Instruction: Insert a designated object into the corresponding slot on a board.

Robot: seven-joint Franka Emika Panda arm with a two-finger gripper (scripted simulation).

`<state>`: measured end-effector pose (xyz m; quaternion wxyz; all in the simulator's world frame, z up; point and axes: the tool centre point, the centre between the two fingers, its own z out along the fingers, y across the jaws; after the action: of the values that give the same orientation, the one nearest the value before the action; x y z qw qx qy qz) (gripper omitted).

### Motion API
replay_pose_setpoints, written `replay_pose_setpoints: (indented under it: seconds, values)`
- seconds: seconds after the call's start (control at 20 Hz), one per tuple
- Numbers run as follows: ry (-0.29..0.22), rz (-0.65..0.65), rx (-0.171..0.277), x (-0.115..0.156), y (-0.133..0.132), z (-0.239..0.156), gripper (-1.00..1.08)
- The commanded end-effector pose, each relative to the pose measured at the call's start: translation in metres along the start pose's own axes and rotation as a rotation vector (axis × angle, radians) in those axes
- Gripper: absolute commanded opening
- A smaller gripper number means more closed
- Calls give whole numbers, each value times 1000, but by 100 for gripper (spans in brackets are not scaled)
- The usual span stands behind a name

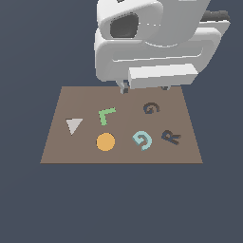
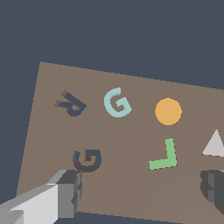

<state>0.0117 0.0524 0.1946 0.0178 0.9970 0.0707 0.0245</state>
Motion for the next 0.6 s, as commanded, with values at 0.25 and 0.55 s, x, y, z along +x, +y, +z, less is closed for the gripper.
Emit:
replay_pose_setpoints:
  seconds: [0.25,0.55]
  values:
    - [-1,-15,2,2,0,5,100]
    - [-5,-76,9,10,1,23,100]
